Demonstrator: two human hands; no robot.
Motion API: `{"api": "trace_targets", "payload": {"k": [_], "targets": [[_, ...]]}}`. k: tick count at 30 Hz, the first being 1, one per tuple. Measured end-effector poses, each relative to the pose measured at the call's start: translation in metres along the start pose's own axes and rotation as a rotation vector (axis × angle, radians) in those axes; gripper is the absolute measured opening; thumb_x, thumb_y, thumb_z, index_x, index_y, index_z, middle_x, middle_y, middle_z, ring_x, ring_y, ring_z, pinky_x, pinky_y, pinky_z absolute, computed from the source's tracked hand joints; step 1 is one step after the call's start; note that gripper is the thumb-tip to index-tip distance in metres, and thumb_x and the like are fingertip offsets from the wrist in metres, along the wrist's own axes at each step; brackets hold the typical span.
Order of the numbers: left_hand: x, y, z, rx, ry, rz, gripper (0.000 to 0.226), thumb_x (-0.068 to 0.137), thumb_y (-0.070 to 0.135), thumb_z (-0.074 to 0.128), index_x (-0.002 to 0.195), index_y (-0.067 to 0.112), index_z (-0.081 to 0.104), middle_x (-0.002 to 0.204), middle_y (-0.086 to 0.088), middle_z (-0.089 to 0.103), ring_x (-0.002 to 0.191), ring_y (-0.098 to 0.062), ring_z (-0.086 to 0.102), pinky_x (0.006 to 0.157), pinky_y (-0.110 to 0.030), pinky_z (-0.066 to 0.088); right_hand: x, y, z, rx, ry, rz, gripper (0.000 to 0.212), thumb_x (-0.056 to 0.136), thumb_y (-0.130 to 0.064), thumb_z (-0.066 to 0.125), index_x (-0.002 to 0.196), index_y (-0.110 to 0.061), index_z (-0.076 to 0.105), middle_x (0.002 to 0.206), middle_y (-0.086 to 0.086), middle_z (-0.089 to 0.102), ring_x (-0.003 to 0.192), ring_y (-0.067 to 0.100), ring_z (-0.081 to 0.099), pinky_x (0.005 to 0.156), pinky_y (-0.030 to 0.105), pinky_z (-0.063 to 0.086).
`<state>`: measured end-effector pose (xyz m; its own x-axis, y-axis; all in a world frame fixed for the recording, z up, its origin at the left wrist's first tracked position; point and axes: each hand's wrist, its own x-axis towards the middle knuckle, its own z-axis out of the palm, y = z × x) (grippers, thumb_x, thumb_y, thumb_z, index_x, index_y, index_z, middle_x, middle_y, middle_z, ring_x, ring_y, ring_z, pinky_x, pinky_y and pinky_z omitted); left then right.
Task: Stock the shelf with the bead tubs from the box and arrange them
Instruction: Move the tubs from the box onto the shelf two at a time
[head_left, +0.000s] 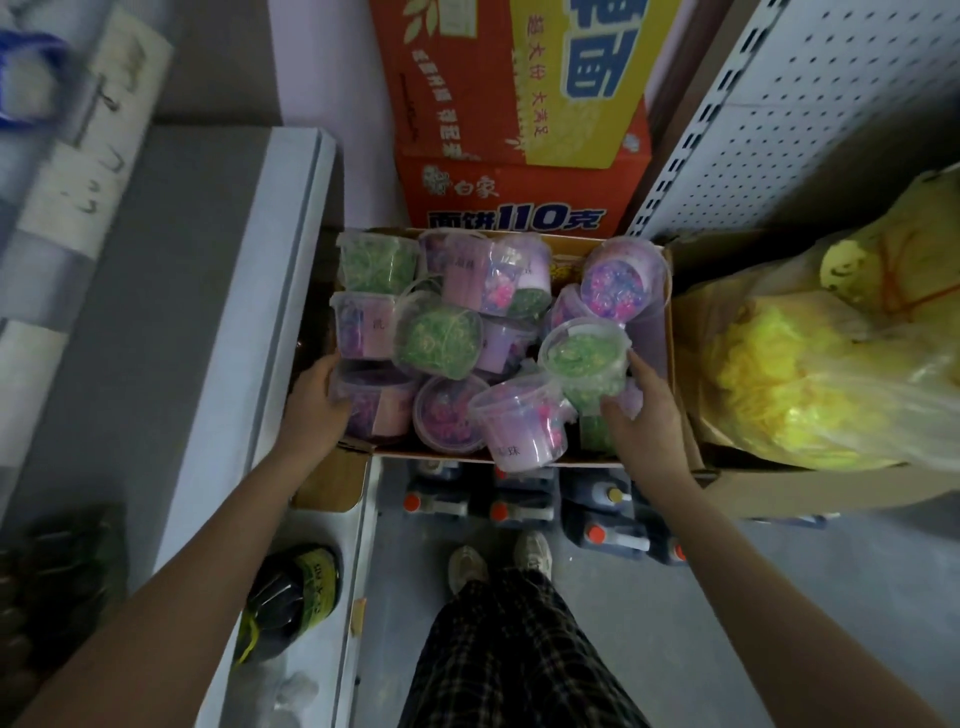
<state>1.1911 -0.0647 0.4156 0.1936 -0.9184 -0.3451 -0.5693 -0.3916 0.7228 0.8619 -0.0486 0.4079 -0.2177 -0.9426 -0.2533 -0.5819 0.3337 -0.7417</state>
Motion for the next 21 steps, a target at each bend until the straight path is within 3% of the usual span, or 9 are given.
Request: {"api": "trace_targets", "payload": {"k": [3,6,8,11,14,18,21], "targets": [[-0.012,-0.008,0.005,-0.031,-0.020,-0.065,0.044,0.092,0.005,0.053,0.134,0.015,0.045,0.117,0.002,0.054,0.102,-0.011,0.054,0.069,-0.011,0.041,-0.018,-0.014,0.005,0.043,-0.066,0.015,0.070,0.087,-0.031,0.064,0.147,-0.022,0.030,0.137,0.008,0.043,0.124,0.022,0.044,0.102,0.037,0.041],[-0.025,-0.013,0.009,-0.040,-0.043,-0.079,0.047,0.088,0.000,0.055,0.132,0.016,0.048,0.120,-0.002,0.057,0.107,-0.016,0.057,0.083,-0.026,0.046,-0.034,-0.024,0.016,0.042,-0.156,0.032,0.086,0.083,-0.038,0.070,0.150,-0.022,0.020,0.146,0.007,0.036,0.131,0.022,0.037,0.104,0.032,0.034],[-0.032,-0.012,0.012,-0.032,-0.028,-0.064,0.049,0.086,-0.003,0.054,0.130,0.016,0.049,0.123,-0.005,0.058,0.110,-0.018,0.057,0.087,-0.029,0.047,-0.039,-0.029,0.024,0.025,-0.193,0.074,0.097,0.077,-0.049,0.072,0.151,-0.025,0.014,0.150,0.005,0.032,0.134,0.021,0.034,0.107,0.036,0.033],[-0.041,-0.008,0.014,-0.018,-0.001,-0.069,0.046,0.086,-0.007,0.052,0.128,0.011,0.050,0.114,-0.002,0.056,0.100,-0.011,0.053,0.072,-0.005,0.041,-0.042,-0.034,0.037,-0.060,-0.232,0.123,0.111,0.068,-0.056,0.076,0.151,-0.026,0.008,0.153,0.006,0.027,0.139,0.028,0.029,0.110,0.050,0.031],[-0.049,-0.008,0.013,-0.009,0.013,-0.049,0.043,0.087,-0.005,0.052,0.128,0.010,0.051,0.115,-0.001,0.056,0.098,-0.009,0.051,0.062,0.001,0.037,-0.042,-0.038,0.051,-0.125,-0.272,0.165,0.121,0.063,-0.052,0.080,0.150,-0.026,0.000,0.153,0.009,0.023,0.138,0.033,0.029,0.108,0.054,0.032],[-0.053,-0.016,0.010,-0.038,0.012,-0.066,0.044,0.089,-0.001,0.052,0.131,0.014,0.051,0.129,-0.003,0.054,0.117,-0.018,0.052,0.083,-0.016,0.037,-0.041,-0.039,0.061,-0.122,-0.278,0.200,0.124,0.064,-0.046,0.082,0.150,-0.028,-0.005,0.154,0.010,0.021,0.136,0.036,0.033,0.104,0.056,0.037],[-0.054,-0.022,0.008,-0.056,-0.010,-0.098,0.044,0.089,0.004,0.054,0.131,0.017,0.050,0.128,-0.005,0.056,0.117,-0.023,0.053,0.089,-0.028,0.043,-0.039,-0.039,0.066,-0.091,-0.231,0.229,0.122,0.064,-0.045,0.082,0.150,-0.028,-0.003,0.151,0.013,0.027,0.134,0.036,0.036,0.103,0.055,0.038]]}}
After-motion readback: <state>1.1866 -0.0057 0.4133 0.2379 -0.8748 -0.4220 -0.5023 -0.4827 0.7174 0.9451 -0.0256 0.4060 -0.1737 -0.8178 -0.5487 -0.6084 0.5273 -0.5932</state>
